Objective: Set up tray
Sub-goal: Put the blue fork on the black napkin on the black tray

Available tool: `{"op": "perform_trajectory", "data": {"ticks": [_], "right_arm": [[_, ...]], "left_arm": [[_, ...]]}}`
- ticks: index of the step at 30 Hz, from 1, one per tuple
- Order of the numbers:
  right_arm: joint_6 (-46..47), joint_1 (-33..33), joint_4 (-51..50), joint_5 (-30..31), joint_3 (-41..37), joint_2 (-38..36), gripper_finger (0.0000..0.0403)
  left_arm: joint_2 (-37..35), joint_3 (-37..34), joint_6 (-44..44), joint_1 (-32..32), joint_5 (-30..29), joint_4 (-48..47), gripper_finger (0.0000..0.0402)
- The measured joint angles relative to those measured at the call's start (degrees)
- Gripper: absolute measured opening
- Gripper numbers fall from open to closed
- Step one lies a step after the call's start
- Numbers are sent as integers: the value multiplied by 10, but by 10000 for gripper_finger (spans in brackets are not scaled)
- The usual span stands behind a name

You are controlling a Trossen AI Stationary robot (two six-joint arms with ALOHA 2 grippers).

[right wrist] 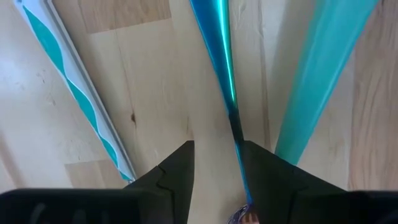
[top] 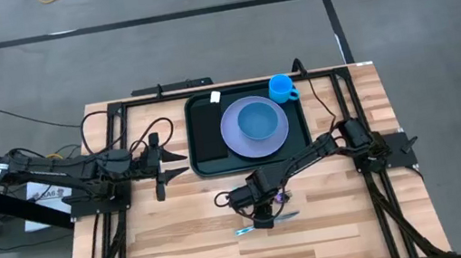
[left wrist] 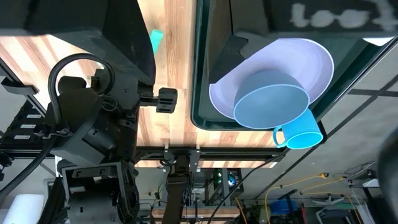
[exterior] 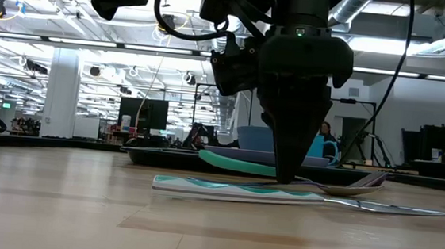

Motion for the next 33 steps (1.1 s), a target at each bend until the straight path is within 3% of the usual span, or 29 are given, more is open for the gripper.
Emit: {"op": "perform_trajectory", "data": {"ticks": [15, 26, 33], "right_arm": [[-13, 0, -58, 3, 57, 1, 128], [-9, 0, -2, 2, -16, 3, 126], [-9, 0, 6, 2, -19, 2, 118]], "left_arm": [[0, 0, 0, 0, 0, -1, 135], [0, 0, 0, 0, 0, -5, 135], [0, 0, 0, 0, 0, -5, 135]]}}
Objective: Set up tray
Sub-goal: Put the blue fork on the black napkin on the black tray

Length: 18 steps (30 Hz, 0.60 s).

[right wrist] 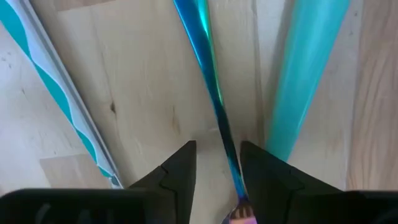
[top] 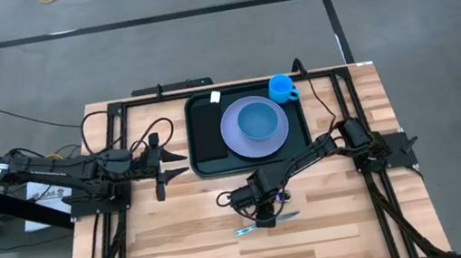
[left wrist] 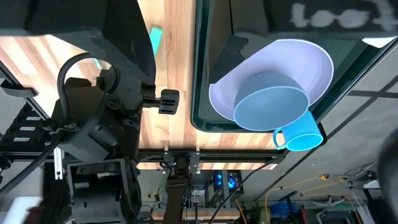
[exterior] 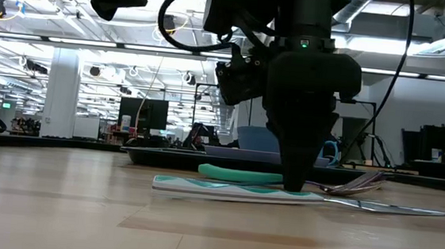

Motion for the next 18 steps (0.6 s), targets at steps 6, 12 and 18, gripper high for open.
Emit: {"op": "perform_trajectory", "data": {"ticks": [6, 12, 18], "right_arm": [[11, 0, -4, 4, 0, 0, 72], [30, 0, -3, 14, 0, 0, 11], [30, 0, -3, 14, 0, 0, 21]], "left_arm": [[0, 0, 0, 0, 0, 0, 135], [0, 0, 0, 0, 0, -3, 135], [0, 0, 0, 0, 0, -3, 135]]}}
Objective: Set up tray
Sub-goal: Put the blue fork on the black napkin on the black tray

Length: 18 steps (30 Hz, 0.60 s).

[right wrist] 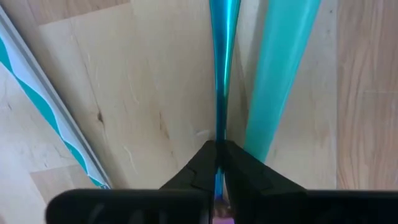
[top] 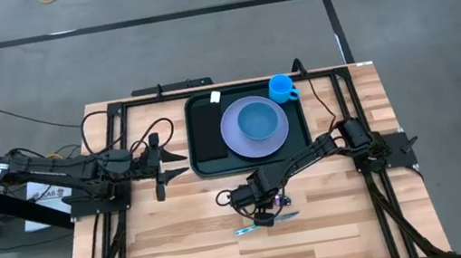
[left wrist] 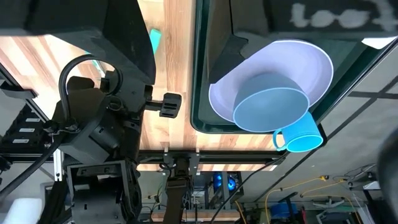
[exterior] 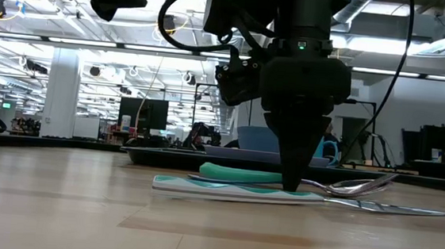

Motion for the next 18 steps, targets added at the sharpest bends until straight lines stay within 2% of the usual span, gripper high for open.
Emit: {"op": "perform_trajectory", "data": {"ticks": [8, 15, 18], "right_arm": [[4, 1, -27, -1, 29, 1, 9], [1, 9, -84, 6, 90, 1, 4], [-1, 15, -113, 26, 123, 1, 6]], "left_arm": [[0, 0, 0, 0, 0, 0, 135], [0, -19, 0, 0, 0, 2, 135], [2, -26, 0, 0, 0, 2, 135]]}}
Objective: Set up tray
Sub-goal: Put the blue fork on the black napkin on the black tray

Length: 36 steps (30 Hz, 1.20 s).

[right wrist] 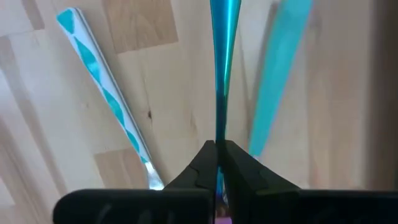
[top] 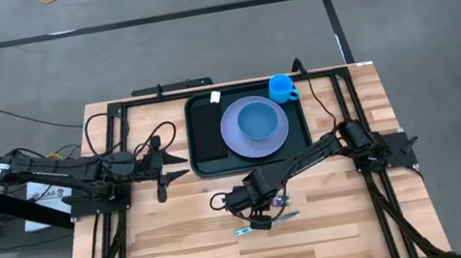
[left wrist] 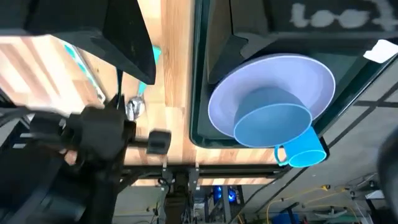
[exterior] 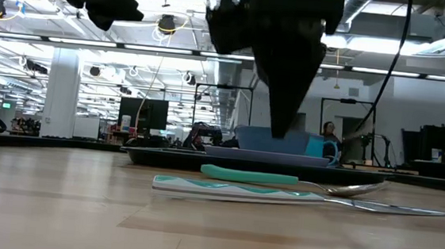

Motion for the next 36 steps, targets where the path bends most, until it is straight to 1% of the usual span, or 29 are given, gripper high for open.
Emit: {"op": "perform_trajectory", "data": {"ticks": [2, 4, 8, 9, 12, 15, 17, 22, 25, 27, 31, 36], "right_arm": [[-4, 2, -25, 10, 21, 0, 4], [-5, 4, -44, 23, 42, 0, 3], [-13, 4, -80, 37, 82, 0, 4], [-17, 4, -82, 37, 90, 0, 4], [-24, 3, -86, 37, 105, 0, 2], [-34, 3, -86, 36, 106, 0, 3], [-46, 3, -86, 36, 106, 0, 3], [-80, 3, -81, 40, 106, 0, 1], [-112, 3, -88, 64, 106, 0, 1], [-155, 6, -101, 84, 106, 0, 1], [-211, 12, -131, 145, 106, 0, 1], [-294, 13, -152, 211, 106, -1, 1]], "left_arm": [[11, 0, 2, 0, 8, 2, 135], [22, -1, 2, 0, 34, 2, 135], [77, -1, 15, 0, 91, 20, 135], [95, -1, 23, 0, 100, 38, 135], [139, 0, 44, 0, 103, 73, 135], [171, 15, 53, 0, 103, 74, 135], [181, 21, 52, 0, 107, 71, 135], [200, 23, 52, 0, 143, 69, 135], [211, 23, 52, 0, 158, 69, 135], [216, 23, 54, 0, 165, 72, 135], [221, 23, 58, 0, 183, 84, 135], [221, 23, 55, 0, 192, 102, 135]]}}
